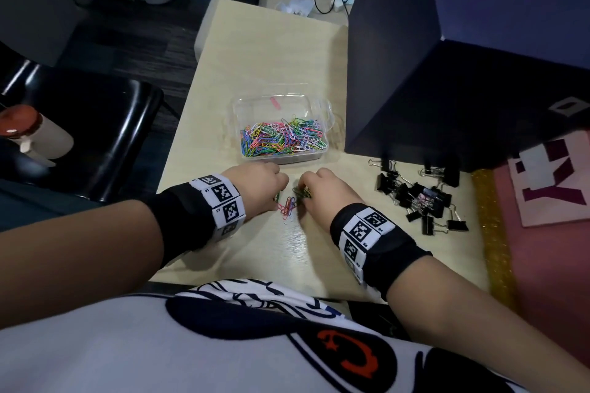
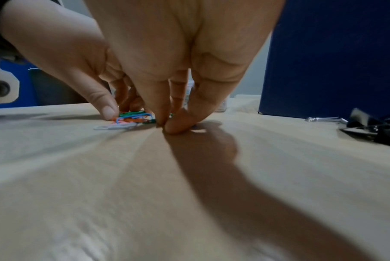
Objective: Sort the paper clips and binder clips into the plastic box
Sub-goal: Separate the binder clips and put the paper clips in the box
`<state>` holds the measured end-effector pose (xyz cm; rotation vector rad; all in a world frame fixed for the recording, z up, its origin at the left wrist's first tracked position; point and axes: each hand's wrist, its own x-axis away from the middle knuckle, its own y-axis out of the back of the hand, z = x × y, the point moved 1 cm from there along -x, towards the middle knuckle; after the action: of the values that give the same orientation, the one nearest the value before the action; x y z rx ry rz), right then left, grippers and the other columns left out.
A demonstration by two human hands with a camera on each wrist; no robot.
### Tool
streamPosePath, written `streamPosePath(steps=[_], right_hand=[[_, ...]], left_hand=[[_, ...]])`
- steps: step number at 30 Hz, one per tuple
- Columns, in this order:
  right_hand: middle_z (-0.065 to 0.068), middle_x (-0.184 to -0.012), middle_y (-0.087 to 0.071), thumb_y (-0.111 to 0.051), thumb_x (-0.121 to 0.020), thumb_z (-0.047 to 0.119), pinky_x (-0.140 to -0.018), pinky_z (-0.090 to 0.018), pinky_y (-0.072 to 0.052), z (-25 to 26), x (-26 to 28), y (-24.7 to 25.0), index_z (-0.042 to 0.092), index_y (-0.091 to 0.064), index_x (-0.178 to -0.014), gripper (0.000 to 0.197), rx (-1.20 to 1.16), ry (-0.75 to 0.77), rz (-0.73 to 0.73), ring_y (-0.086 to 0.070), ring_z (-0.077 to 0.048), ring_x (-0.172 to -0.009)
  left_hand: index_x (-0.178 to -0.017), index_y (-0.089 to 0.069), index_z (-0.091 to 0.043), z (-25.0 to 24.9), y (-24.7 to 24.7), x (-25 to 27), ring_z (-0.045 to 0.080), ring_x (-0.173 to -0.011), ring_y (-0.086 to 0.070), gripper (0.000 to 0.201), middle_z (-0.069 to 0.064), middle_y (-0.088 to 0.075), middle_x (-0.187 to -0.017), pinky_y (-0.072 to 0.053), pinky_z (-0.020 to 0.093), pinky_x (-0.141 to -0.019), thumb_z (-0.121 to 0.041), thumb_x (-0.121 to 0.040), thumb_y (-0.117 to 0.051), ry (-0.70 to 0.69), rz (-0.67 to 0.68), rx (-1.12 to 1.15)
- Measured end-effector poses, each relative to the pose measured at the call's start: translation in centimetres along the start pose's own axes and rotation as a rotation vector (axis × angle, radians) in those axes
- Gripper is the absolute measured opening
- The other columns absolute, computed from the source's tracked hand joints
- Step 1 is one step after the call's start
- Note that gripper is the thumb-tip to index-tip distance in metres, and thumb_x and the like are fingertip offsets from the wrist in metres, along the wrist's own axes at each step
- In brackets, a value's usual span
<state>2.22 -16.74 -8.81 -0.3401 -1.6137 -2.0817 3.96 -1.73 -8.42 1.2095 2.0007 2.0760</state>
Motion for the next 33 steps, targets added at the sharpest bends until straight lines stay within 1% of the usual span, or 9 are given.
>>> streamPosePath(steps=[2,5,9,11,14,19,22,28,33], right_hand=[[-0.01,-0.112,-0.047,-0.049,-0.092,0.012,-0.088,-0.038,-0.048,0.0,0.0,0.0,0.019,-0.053,-0.117,0.026,-0.003,-0.012,0.01,-0.056,-0.034,-0.103],[-0.009,-0.117,-0.046,-0.054,-0.089,0.016,-0.093,-0.037,-0.047,0.0,0.1,0.5,0.021,-0.053,-0.122,0.034,-0.002,-0.037,0.053,-0.055,-0.031,-0.107],[-0.008,-0.118,-0.043,-0.051,-0.084,0.002,-0.089,-0.038,-0.05,-0.2,0.1,1.0,0.021,-0.05,-0.125,0.045,0.066,-0.018,0.088,-0.055,-0.03,-0.106],[-0.008,-0.117,-0.045,-0.05,-0.086,0.002,-0.088,-0.038,-0.05,-0.4,-0.1,0.9,0.02,-0.051,-0.122,0.04,0.075,-0.002,0.063,-0.056,-0.031,-0.106],[-0.007,-0.117,-0.05,-0.05,-0.089,0.006,-0.091,-0.038,-0.049,-0.7,-0.3,0.9,0.019,-0.055,-0.117,0.032,0.066,0.006,0.026,-0.056,-0.029,-0.107],[-0.007,-0.119,-0.051,-0.049,-0.087,0.003,-0.094,-0.033,-0.046,-1.0,-0.5,0.9,0.019,-0.057,-0.115,0.033,0.043,-0.012,0.021,-0.055,-0.026,-0.11],[-0.007,-0.119,-0.052,-0.048,-0.087,0.005,-0.094,-0.032,-0.045,-1.1,-0.7,1.0,0.02,-0.059,-0.112,0.031,0.015,-0.048,0.04,-0.055,-0.026,-0.11],[-0.01,-0.12,-0.051,-0.048,-0.087,0.005,-0.094,-0.034,-0.045,-1.2,-1.0,0.6,0.014,-0.055,-0.116,0.031,0.012,-0.063,0.069,-0.055,-0.029,-0.11],[-0.01,-0.121,-0.052,-0.049,-0.09,0.009,-0.092,-0.034,-0.046,-1.4,-1.3,0.4,0.013,-0.053,-0.119,0.029,0.007,-0.093,0.05,-0.056,-0.03,-0.11]], left_hand=[[-0.118,-0.051,-0.012,0.1,0.1,0.0,0.028,-0.108,-0.054,0.041,0.008,-0.053,-0.117,-0.045,0.036,-0.086,-0.04,-0.089,-0.059,0.014,0.004,0.021],[-0.113,-0.053,-0.013,0.3,0.0,-0.1,0.027,-0.106,-0.055,0.039,0.008,-0.054,-0.115,-0.047,0.037,-0.088,-0.043,-0.088,-0.06,0.031,0.012,0.047],[-0.111,-0.054,-0.012,0.4,0.0,-0.1,0.027,-0.104,-0.057,0.04,0.008,-0.056,-0.113,-0.047,0.036,-0.085,-0.045,-0.089,-0.058,0.046,0.023,0.039],[-0.11,-0.054,-0.011,0.5,0.1,-0.1,0.028,-0.104,-0.057,0.041,0.009,-0.057,-0.113,-0.046,0.036,-0.083,-0.047,-0.089,-0.057,0.053,0.029,0.018],[-0.111,-0.054,-0.01,0.4,0.2,-0.2,0.028,-0.105,-0.057,0.042,0.009,-0.058,-0.113,-0.045,0.034,-0.082,-0.047,-0.09,-0.056,0.067,0.05,0.004],[-0.114,-0.054,-0.013,0.5,0.8,-0.4,0.027,-0.106,-0.057,0.036,0.008,-0.06,-0.113,-0.046,0.034,-0.083,-0.039,-0.09,-0.059,0.081,0.099,-0.008],[-0.112,-0.056,-0.013,0.5,1.1,-0.5,0.026,-0.104,-0.058,0.035,0.006,-0.062,-0.112,-0.047,0.034,-0.081,-0.038,-0.088,-0.062,0.111,0.116,-0.003],[-0.108,-0.055,-0.013,0.5,1.3,-0.7,0.026,-0.101,-0.058,0.037,0.005,-0.061,-0.11,-0.046,0.034,-0.078,-0.04,-0.086,-0.065,0.143,0.113,0.032],[-0.108,-0.053,-0.014,0.7,0.8,-0.4,0.026,-0.101,-0.058,0.036,0.004,-0.055,-0.113,-0.046,0.035,-0.077,-0.04,-0.086,-0.065,0.132,0.06,0.032]])
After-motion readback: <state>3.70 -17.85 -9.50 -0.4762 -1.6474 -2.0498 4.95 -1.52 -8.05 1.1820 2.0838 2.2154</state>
